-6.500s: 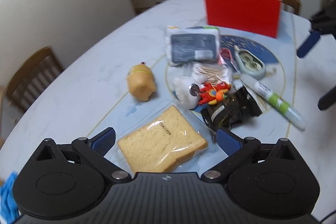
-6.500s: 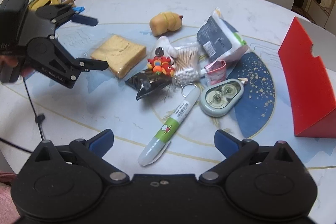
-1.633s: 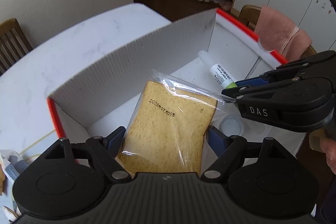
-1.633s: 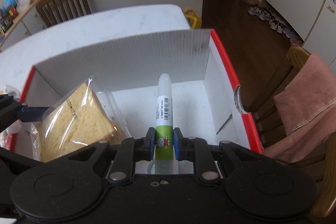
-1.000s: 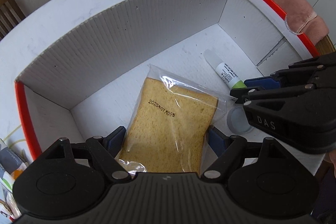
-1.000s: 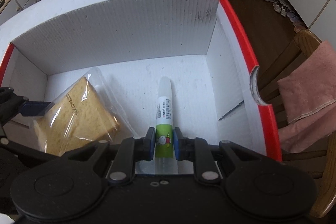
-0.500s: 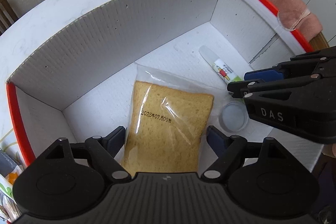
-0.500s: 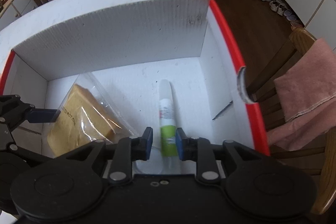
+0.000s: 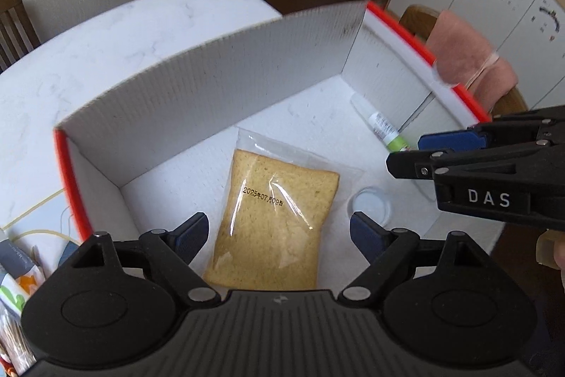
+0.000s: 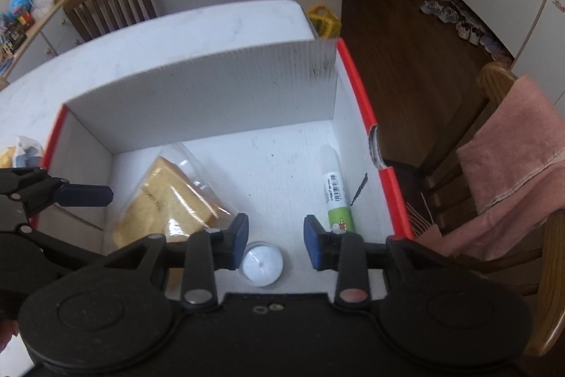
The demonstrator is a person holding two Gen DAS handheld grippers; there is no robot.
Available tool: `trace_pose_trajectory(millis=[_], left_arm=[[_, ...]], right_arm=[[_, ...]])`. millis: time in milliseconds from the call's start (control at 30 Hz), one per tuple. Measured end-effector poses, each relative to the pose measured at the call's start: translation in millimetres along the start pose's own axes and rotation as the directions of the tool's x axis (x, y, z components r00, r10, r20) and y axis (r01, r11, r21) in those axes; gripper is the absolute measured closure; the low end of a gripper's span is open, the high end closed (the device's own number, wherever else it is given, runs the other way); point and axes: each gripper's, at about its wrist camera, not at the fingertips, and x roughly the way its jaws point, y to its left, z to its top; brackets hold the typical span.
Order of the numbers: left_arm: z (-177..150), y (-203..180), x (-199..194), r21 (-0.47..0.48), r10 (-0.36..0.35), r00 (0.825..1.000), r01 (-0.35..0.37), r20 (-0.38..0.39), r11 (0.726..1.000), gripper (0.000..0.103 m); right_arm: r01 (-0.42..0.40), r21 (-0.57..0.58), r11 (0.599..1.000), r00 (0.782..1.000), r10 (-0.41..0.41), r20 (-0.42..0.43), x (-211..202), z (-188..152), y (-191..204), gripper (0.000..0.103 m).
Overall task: Organize objects
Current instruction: 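Open both grippers to release the bread bag and glue stick in the box, then withdraw both grippers from the box toward the remaining table items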
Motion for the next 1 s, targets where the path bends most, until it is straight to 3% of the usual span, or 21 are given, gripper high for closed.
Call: trace_pose_trajectory(millis=[400, 733, 833, 1000], left_arm=[[-27, 14, -80, -0.001, -0.049, 0.983, 0.050, 0.175, 0.999, 0.016], [-78, 41, -133, 0.026, -0.044, 0.966, 0.039, 0.254, 0.999, 0.016], [-96, 55, -145, 0.007, -0.046, 0.964, 0.045, 0.262, 0.999, 0.016], [-126, 81, -164, -0.016, -0.046, 0.962, 0.052, 0.269, 0.999, 0.016]], right_arm=[[-0.050, -0.040, 0.998, 0.989, 0.055, 0.137, -60, -18, 33, 0.067], [-0.071, -0.072, 0.995, 0.974, 0.085, 0.208, -93, -45, 79, 0.065], [-0.077, -0.079, 0.994, 0.972, 0.092, 0.216, -98, -53, 97, 0.062], [-0.083, -0.114, 0.990, 0.969, 0.107, 0.222, -102, -68, 135, 0.049]])
